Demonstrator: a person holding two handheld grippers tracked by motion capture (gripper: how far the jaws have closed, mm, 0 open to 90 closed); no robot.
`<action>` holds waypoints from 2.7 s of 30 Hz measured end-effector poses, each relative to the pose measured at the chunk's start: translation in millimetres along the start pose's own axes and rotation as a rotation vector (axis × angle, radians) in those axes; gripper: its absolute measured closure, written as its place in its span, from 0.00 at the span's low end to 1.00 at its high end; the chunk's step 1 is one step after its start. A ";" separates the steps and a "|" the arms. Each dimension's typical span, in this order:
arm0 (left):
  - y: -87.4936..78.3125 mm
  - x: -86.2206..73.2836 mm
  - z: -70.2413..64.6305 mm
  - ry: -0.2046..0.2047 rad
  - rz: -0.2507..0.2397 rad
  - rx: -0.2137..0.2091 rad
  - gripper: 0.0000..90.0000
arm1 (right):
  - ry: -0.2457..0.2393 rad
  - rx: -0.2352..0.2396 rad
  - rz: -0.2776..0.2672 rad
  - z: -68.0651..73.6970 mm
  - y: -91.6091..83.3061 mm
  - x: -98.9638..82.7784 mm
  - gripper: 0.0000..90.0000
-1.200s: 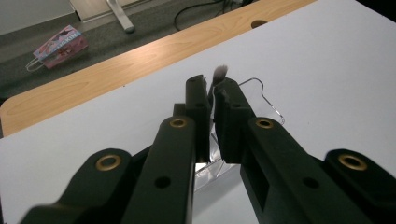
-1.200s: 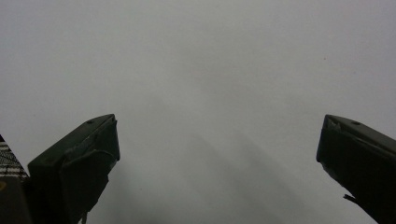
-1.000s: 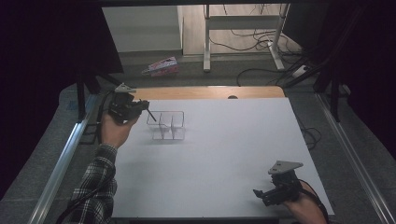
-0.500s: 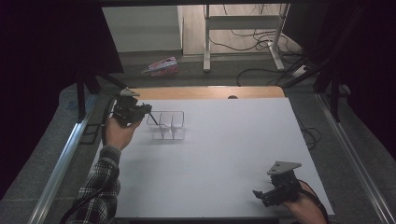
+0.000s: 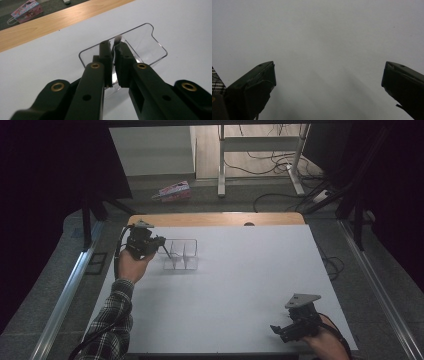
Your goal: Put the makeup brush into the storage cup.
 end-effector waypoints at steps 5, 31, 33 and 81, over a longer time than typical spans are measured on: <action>3.3 -2.5 -0.7 0.000 0.002 -0.005 0.94 | -0.001 0.000 0.004 0.1 0.2 -0.2 0.00; 1.3 -8.2 7.2 -0.021 -0.013 0.043 0.00 | 0.004 -0.005 -0.003 -0.3 -0.5 -0.1 0.00; -0.5 -9.3 7.3 -0.019 -0.018 0.041 0.00 | 0.000 -0.005 -0.001 -0.4 -0.6 0.0 0.00; -21.1 -50.4 -15.7 0.044 -0.073 -0.026 0.00 | 0.061 -0.021 -0.080 -4.0 -7.0 2.4 0.00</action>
Point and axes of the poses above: each handheld gripper's, and its own axes: y roughly forward along the jaws, x roughly out of its top, z roughly to its left, the point moved 2 cm from there along y, roughly forward along the jaws, and after that the axes turned 1 degree about -z, right-handed, at the moved point
